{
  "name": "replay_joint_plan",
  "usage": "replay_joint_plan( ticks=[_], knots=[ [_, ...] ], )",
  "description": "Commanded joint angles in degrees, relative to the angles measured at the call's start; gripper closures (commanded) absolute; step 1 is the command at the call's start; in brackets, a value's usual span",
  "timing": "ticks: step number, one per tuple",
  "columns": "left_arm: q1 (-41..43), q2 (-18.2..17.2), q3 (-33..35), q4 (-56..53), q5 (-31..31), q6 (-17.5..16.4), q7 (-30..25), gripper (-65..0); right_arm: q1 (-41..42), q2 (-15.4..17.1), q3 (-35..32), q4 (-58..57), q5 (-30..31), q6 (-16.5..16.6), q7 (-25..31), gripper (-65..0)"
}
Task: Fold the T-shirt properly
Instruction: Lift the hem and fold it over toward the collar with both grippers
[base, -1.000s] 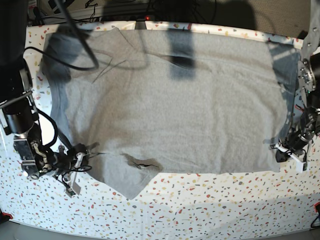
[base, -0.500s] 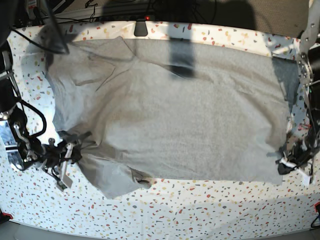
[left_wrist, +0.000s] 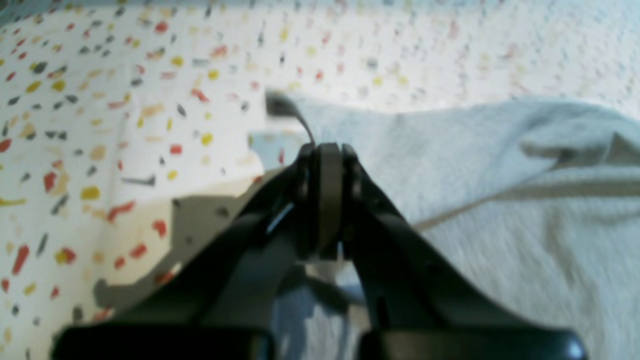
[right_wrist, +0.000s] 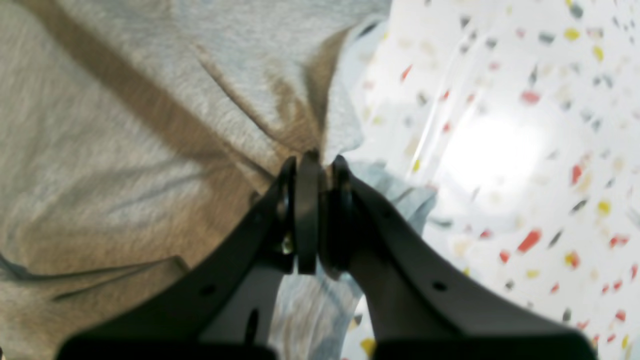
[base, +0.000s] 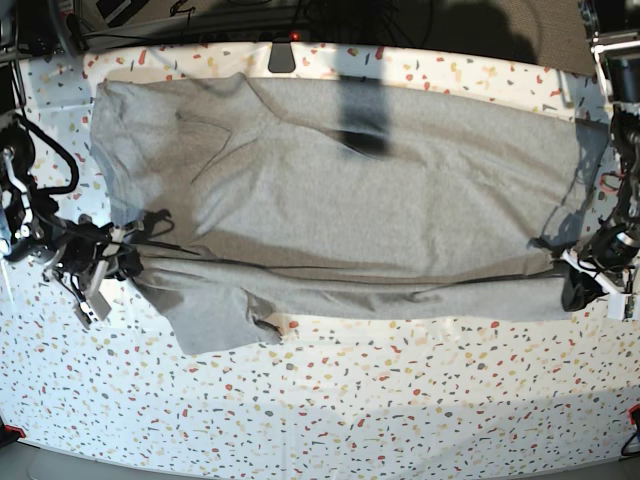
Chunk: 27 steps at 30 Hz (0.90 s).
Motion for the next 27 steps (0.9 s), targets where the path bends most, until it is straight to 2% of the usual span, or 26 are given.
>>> replay_joint_plan(
  ticks=[1, 7, 11, 16, 25, 27],
  knots=[
    [-0.66, -1.97, -0.5, 2.47, -2.05, 0.33, -2.21, 0.0, -0.17, 1.42, 2.56, 1.66, 0.46, -0.09, 1.22, 0.0],
    [4.26, -5.38, -0.55, 7.5, -3.5, 0.79, 0.44, 0.0, -9.38, 1.84, 11.39, 6.19, 0.46, -0.09, 1.22, 0.0],
    [5.9, -6.01, -2.12, 8.85, -5.09, 0.81, 0.79, 0.0, -13.6, 1.99, 14.88, 7.98, 0.46, -0.09, 1.14, 0.0],
    [7.3, -6.19, -4.2, 8.87, -7.63, 0.7, 4.68, 0.0, -17.4, 1.97, 16.44, 8.46, 0.26, -0.11, 0.79, 0.0],
    [13.73, -7.23, -4.2, 8.87, -7.48, 0.57, 4.42, 0.0, -21.97, 1.64, 16.52, 8.46, -0.2, -0.07, -0.48, 0.0],
    [15.21, -7.26, -4.2, 8.87, -5.88, 0.57, 3.93, 0.0, -22.67, 1.4, 16.52, 8.46, -0.94, -0.09, -0.66, 0.0]
  ],
)
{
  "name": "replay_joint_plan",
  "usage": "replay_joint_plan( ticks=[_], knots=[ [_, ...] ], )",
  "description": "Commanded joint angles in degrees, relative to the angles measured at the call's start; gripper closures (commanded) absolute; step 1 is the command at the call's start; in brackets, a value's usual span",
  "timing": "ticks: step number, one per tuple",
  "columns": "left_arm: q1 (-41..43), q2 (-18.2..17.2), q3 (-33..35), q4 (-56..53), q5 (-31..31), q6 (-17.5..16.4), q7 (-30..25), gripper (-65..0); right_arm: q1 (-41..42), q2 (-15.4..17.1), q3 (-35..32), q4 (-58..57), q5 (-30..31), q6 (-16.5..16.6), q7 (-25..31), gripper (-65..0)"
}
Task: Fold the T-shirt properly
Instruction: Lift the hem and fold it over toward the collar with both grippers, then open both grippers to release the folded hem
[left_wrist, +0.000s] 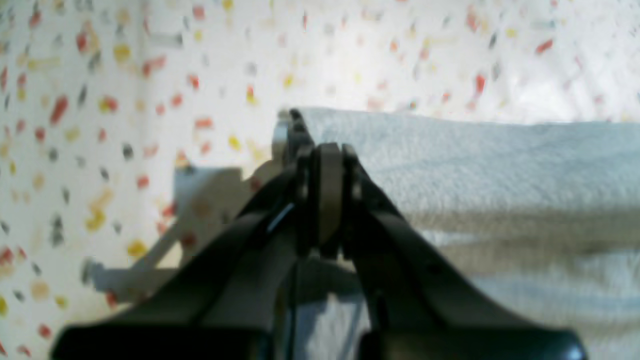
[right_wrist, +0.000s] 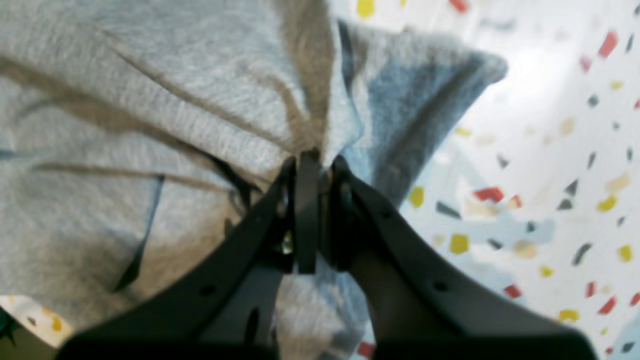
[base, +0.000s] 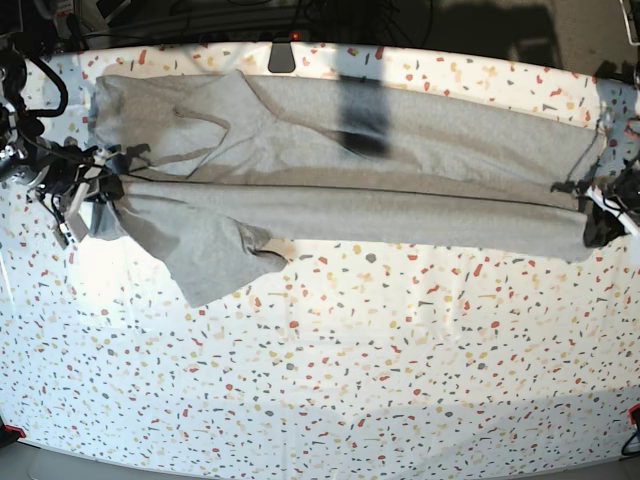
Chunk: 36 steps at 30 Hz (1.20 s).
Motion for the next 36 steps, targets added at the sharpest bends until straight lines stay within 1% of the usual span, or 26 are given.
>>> replay_joint_plan(
  ticks=[1, 4, 8, 9, 10, 12, 13, 14, 15, 19, 23, 26, 28, 30, 32, 34, 36],
  knots=[
    [-0.13, -1.31, -0.66, 0.98, 0.74, 0.24, -2.27, 0.0, 0.42, 0.98, 0.83, 0.7, -1.16, -0.09, 0.57, 0.0],
    [1.36, -1.31, -0.66, 0.98, 4.26, 0.24, -3.1, 0.0, 0.17, -1.05, 0.81, 0.68, -3.72, -0.13, 0.46, 0.0],
    [1.95, -1.31, -0.66, 0.98, 5.07, 0.26, -2.78, 0.0, 0.17, -3.58, 0.81, 0.68, -4.04, -0.04, 0.46, 0.0],
    [1.92, -1.33, -0.66, 0.98, 5.09, 0.26, -2.58, 0.0, 0.17, -4.02, 0.81, 0.68, -4.04, -0.04, 0.48, -5.7],
    [1.95, -1.33, -0.66, 0.98, 5.07, 0.26, -2.6, -5.8, 0.17, -4.26, 0.81, 0.68, -4.02, -0.07, 0.44, -13.6],
    [1.95, -1.33, -0.66, 0.98, 5.09, 0.26, -2.6, -22.3, 0.17, -4.35, 0.81, 0.68, -3.85, -0.09, 0.44, -28.1],
    [1.95, -1.36, -0.66, 0.98, 5.09, 0.26, -2.6, -28.3, 0.2, -4.33, 0.81, 0.7, -3.8, -0.07, 0.48, -33.3],
    [1.95, -1.38, -0.66, 0.98, 5.09, 0.37, -2.6, -31.9, 0.2, -4.22, 0.81, 0.7, -3.8, -0.07, 0.48, -36.6],
    [1.95, -1.4, -0.66, 0.98, 5.11, 0.63, -2.6, -33.1, 0.24, -4.07, 0.81, 0.7, -3.63, -0.07, 0.52, -38.0],
    [1.64, -2.03, -0.68, 0.98, 5.07, 4.11, -2.69, -33.1, 2.14, -3.37, 0.81, 0.7, -1.36, -0.07, 0.9, -38.1],
    [1.64, -2.78, -0.66, 1.68, 4.76, 4.33, -3.58, -33.1, 6.82, -3.69, 0.81, 0.7, 2.27, -0.09, 1.9, -38.1],
    [1.66, -2.58, -0.66, 3.1, 2.47, 4.33, -3.48, -33.1, 11.43, -4.42, 0.74, 0.7, 5.79, -0.11, 1.44, -38.1],
    [1.64, -1.92, -0.66, 4.24, 2.47, 4.33, -3.54, -33.1, 14.32, -4.7, 0.15, 0.52, 6.16, -0.24, 1.33, -38.1],
    [1.66, -0.76, -0.66, 5.22, 2.47, 4.31, -3.52, -33.1, 17.38, -4.68, -1.36, -0.28, 6.45, -1.68, 1.33, -38.1],
    [1.66, 0.96, -0.66, 5.86, 2.49, 4.28, -3.85, -33.1, 20.61, -4.68, -3.23, -1.62, 7.32, -2.8, 1.31, -38.1],
    [1.64, 2.97, -0.66, 6.19, 2.51, 4.26, -4.28, -33.1, 24.13, -4.66, -5.6, -3.61, 8.72, -2.95, 0.85, -38.1],
    [1.64, 4.92, -0.66, 6.36, 2.58, 4.13, -5.09, -33.1, 27.91, -4.66, -9.16, -6.25, 8.87, -2.95, 0.37, -38.1]
  ],
)
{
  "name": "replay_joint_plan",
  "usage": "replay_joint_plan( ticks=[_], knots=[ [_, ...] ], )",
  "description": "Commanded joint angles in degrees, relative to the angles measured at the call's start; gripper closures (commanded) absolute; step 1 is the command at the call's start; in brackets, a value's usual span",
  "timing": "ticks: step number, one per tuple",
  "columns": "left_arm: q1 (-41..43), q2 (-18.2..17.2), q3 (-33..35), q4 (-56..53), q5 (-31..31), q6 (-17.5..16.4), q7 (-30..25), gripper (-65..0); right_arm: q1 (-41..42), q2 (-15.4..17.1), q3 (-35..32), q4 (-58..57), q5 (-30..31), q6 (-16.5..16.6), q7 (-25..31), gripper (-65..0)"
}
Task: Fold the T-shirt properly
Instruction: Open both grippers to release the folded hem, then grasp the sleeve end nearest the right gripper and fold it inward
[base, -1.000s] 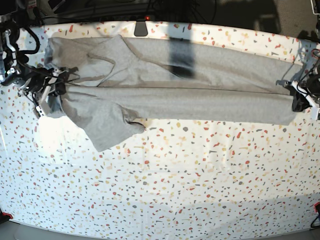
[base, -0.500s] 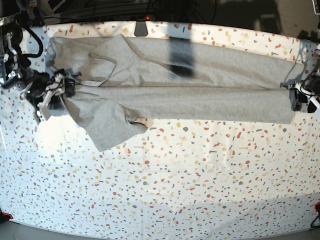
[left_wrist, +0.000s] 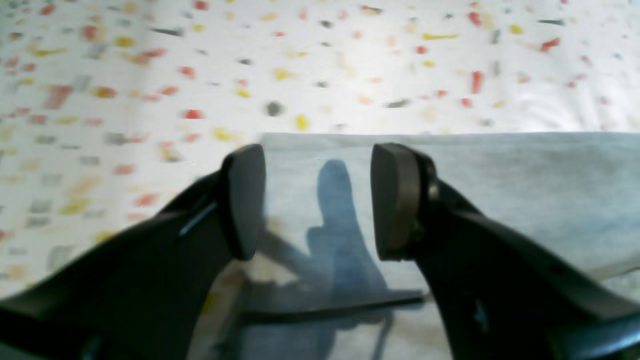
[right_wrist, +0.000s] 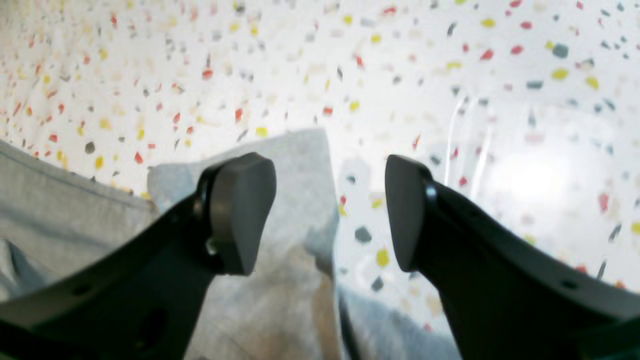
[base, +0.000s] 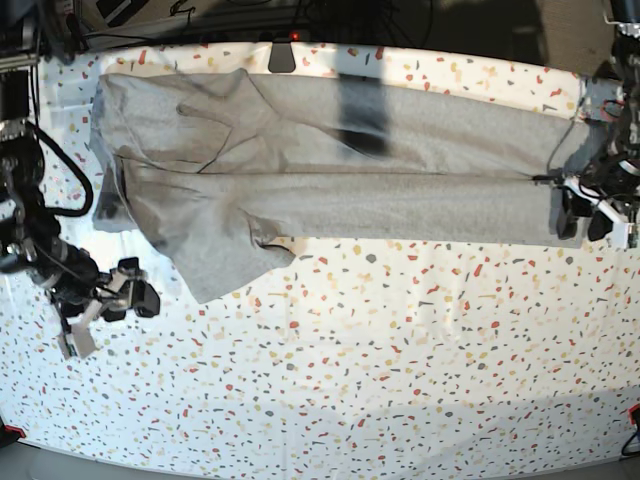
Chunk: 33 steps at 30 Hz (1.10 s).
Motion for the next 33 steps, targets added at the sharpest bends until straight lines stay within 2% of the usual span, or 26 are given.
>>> replay_joint_plan(
  ticks=[1, 3, 7, 14, 17, 23, 29, 33],
  knots=[
    [-0.66, -0.44, -0.55, 1.11, -0.57, -0.22, -2.08, -33.1, 3.21, 1.14, -1.55, -0.76, 0.72, -0.33, 0.92, -38.1],
    [-0.63, 0.61, -0.55, 1.11, -0.57, -0.24, -2.32, -33.1, 7.3, 1.11, -6.75, -4.31, 0.52, -2.47, 0.9, -38.1],
    [-0.66, 0.92, -0.55, 1.11, -0.59, -0.22, -2.32, -33.1, 16.2, -0.31, -16.98, -13.86, 0.07, -3.34, 0.57, -38.1],
    [-0.63, 0.9, -0.55, 1.11, -0.57, -0.22, -2.29, -33.1, 28.11, -8.15, -28.26, -34.95, -1.49, -2.95, 0.79, -38.1],
    [-0.63, 0.9, -0.55, 1.11, -0.59, -0.22, -2.29, -33.1, 31.01, -11.56, -31.85, -41.88, -3.13, -0.35, 1.29, -38.1],
    [-0.63, 0.9, -0.55, 1.11, -0.57, -0.22, -2.05, -33.1, 32.44, -16.06, -34.38, -47.6, -6.43, -0.13, 2.47, -38.0],
    [-0.61, 0.9, -0.55, 1.11, -0.57, -0.22, -2.05, -33.1, 32.41, -17.59, -34.38, -50.47, -9.07, -0.13, 0.55, -37.3],
    [-0.63, 0.9, -0.55, 1.11, -0.55, -0.22, -2.08, -33.1, 32.37, -18.1, -34.38, -51.49, -9.05, 0.57, -2.21, -27.9]
  ],
)
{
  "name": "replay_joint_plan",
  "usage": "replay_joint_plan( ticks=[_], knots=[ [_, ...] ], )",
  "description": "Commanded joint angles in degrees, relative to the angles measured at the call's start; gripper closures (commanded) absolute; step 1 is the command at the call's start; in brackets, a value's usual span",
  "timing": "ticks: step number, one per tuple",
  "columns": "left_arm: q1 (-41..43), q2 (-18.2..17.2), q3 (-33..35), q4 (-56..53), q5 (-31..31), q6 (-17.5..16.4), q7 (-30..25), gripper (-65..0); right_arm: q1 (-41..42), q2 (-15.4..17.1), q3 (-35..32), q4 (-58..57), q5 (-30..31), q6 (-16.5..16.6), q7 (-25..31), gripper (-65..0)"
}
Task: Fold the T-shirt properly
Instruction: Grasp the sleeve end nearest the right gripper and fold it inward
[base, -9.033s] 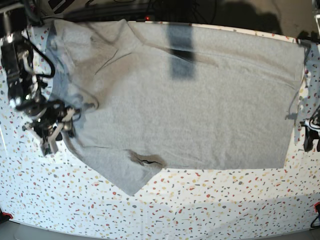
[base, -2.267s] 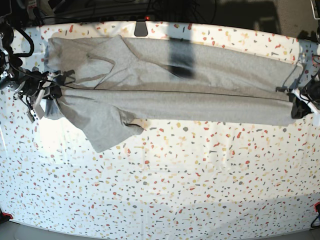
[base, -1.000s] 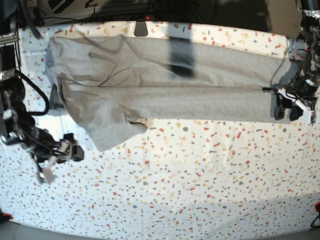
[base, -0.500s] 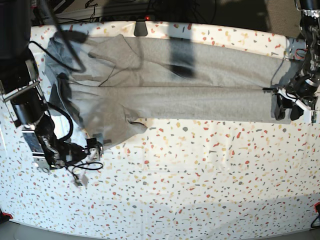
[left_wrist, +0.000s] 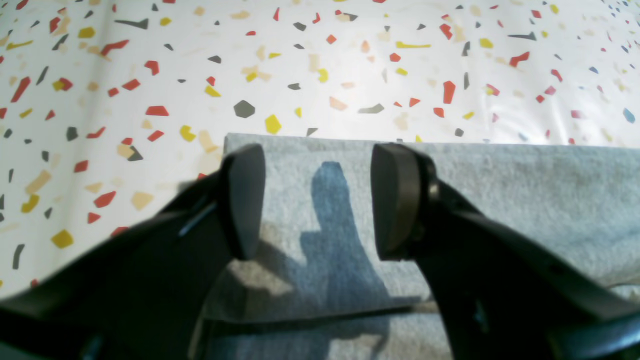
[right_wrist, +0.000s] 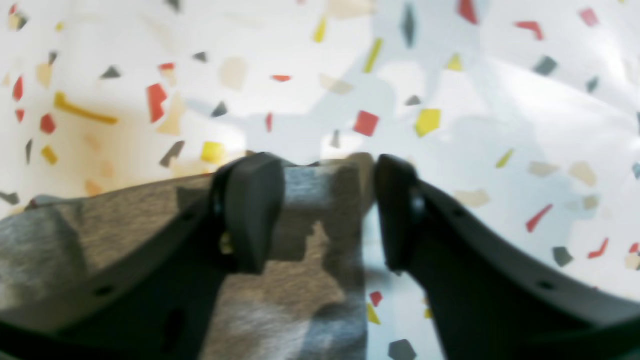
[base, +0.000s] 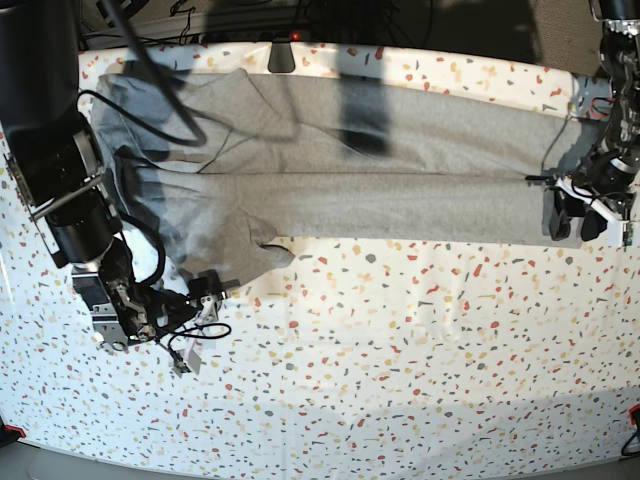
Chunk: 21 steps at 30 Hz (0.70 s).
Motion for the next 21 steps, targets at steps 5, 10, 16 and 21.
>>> replay_joint_plan(
  ticks=[5, 10, 16, 21],
  knots=[
    [-0.63, -1.01, -0.44, 1.03, -0.68, -0.24, -1.49, -33.1, 1.27, -0.07, 0.13, 0.02, 0.04, 2.34, -6.12, -24.6],
    [-0.63, -1.01, -0.44, 1.03, -0.68, -0.24, -1.49, -33.1, 1.29, 0.0, 0.13, 0.02, 0.04, 3.13, -7.89, -9.9],
    [-0.61, -1.01, -0.44, 1.03, -0.66, -0.24, -1.46, -33.1, 1.88, 0.07, 0.13, 0.24, -0.04, 4.17, -7.39, 0.0],
    [-0.35, -1.01, -0.44, 1.03, 1.75, -0.22, -1.29, -33.1, 2.51, 0.55, 0.15, 6.19, 0.52, 10.64, -9.99, 0.0]
  ],
)
